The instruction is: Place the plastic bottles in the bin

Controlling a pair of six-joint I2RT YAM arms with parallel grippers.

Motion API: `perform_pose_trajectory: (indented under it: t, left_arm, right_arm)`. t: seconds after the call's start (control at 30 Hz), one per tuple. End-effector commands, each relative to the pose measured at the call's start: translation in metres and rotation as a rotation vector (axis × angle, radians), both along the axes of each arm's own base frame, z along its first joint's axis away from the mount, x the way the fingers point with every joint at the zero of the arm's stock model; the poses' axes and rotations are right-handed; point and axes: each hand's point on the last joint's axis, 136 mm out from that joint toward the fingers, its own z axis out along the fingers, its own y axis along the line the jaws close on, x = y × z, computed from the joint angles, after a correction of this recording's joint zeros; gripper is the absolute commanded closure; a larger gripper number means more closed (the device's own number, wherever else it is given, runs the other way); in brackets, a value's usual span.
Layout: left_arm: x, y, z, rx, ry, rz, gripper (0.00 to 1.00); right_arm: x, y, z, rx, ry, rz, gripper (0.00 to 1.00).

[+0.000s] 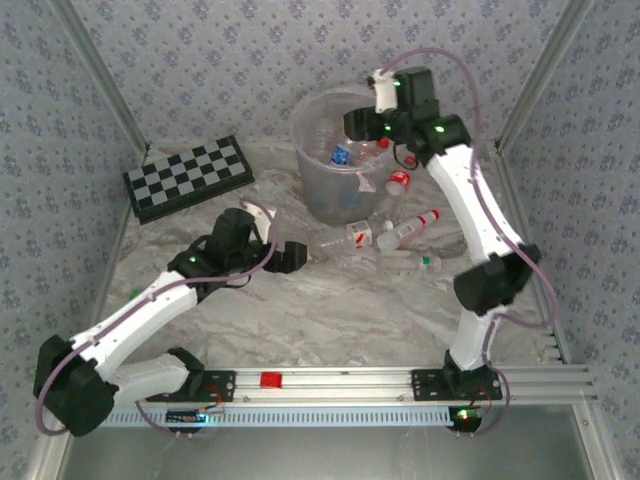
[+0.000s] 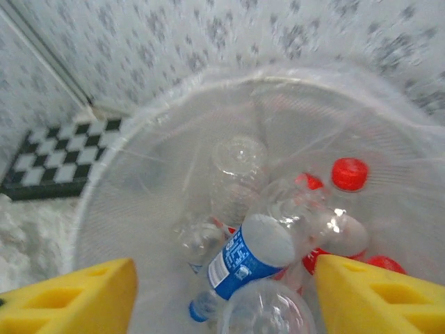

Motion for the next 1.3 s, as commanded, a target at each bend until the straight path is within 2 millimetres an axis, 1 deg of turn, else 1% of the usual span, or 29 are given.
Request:
perform_pose_trajectory:
  t: [0.0,0.03,0.07,0.1,0.13,0.17,0.2,0.27,0.3,0.33,0.37,0.4,0.43,0.47,0.57,0.6,0.63,0.67,0.7,0.77,0.8,0.9,1.07,1.27]
  left_arm:
    - [0.005,-0.019,0.006,0.075,-0.090,-0.107,0.00]
    - [0.003,-0.026,0.004,0.096,-0.095,-0.141,0.00]
    - [0.001,-0.034,0.002,0.122,-0.106,-0.175,0.00]
    - [-0.001,-0.043,0.000,0.146,-0.116,-0.208,0.00]
    - [-0.003,-0.049,-0.002,0.163,-0.127,-0.233,0.00]
    - [-0.005,-0.057,-0.004,0.179,-0.137,-0.264,0.00]
    - [-0.006,-0.064,-0.006,0.190,-0.145,-0.288,0.00]
    - [-0.004,-0.075,-0.009,0.202,-0.155,-0.315,0.00]
    - [-0.002,-0.079,-0.012,0.205,-0.156,-0.324,0.00]
    - [0.000,-0.083,-0.013,0.205,-0.158,-0.329,0.00]
    - [0.003,-0.087,-0.014,0.205,-0.160,-0.336,0.00]
    - [0.005,-0.090,-0.015,0.205,-0.158,-0.339,0.00]
    - [0.007,-0.093,-0.015,0.206,-0.157,-0.345,0.00]
    - [0.009,-0.096,-0.016,0.208,-0.155,-0.348,0.00]
    - [0.014,-0.102,-0.018,0.210,-0.152,-0.351,0.00]
    - [0.015,-0.103,-0.019,0.209,-0.151,-0.351,0.00]
    - [0.015,-0.104,-0.019,0.209,-0.151,-0.350,0.00]
    - [0.016,-0.104,-0.019,0.207,-0.150,-0.346,0.00]
    - [0.017,-0.104,-0.020,0.210,-0.150,-0.341,0.00]
    - [0.017,-0.102,-0.020,0.213,-0.149,-0.331,0.00]
    - [0.017,-0.101,-0.020,0.215,-0.149,-0.326,0.00]
    - [0.017,-0.096,-0.017,0.222,-0.159,-0.309,0.00]
    - [0.018,-0.086,-0.012,0.234,-0.182,-0.276,0.00]
    - [0.021,-0.075,-0.005,0.244,-0.202,-0.227,0.00]
  right_arm:
    - [-0.029,-0.031,0.021,0.103,-0.024,-0.046,0.23]
    - [-0.037,-0.042,0.013,0.129,0.008,-0.072,0.22]
    - [-0.044,-0.056,0.011,0.173,0.009,-0.110,0.20]
    - [-0.053,-0.071,0.004,0.213,0.029,-0.154,0.17]
    - [-0.060,-0.084,-0.011,0.236,0.064,-0.199,0.15]
    - [-0.071,-0.101,-0.019,0.267,0.086,-0.256,0.13]
    - [-0.083,-0.117,-0.037,0.285,0.131,-0.321,0.10]
    - [-0.106,-0.147,-0.068,0.304,0.209,-0.449,0.07]
    - [-0.117,-0.158,-0.083,0.315,0.242,-0.496,0.07]
    - [-0.129,-0.165,-0.097,0.319,0.284,-0.527,0.04]
    - [-0.141,-0.173,-0.120,0.321,0.330,-0.566,0.02]
    - [-0.151,-0.180,-0.134,0.328,0.359,-0.612,0.00]
    - [-0.159,-0.185,-0.144,0.337,0.379,-0.654,0.00]
    - [-0.167,-0.191,-0.159,0.353,0.407,-0.715,0.00]
    - [-0.188,-0.210,-0.199,0.449,0.483,-0.940,0.00]
    - [-0.194,-0.214,-0.212,0.495,0.503,-1.006,0.02]
    - [-0.197,-0.213,-0.222,0.552,0.522,-1.048,0.06]
    - [-0.198,-0.210,-0.234,0.622,0.539,-1.069,0.13]
    - [-0.196,-0.205,-0.241,0.695,0.550,-1.069,0.18]
    - [-0.191,-0.197,-0.255,0.792,0.577,-1.076,0.23]
    - [-0.191,-0.196,-0.263,0.808,0.590,-1.092,0.25]
    - [-0.187,-0.192,-0.281,0.805,0.626,-1.108,0.24]
    - [-0.176,-0.186,-0.301,0.818,0.664,-1.122,0.21]
    - [-0.161,-0.180,-0.317,0.811,0.693,-1.121,0.21]
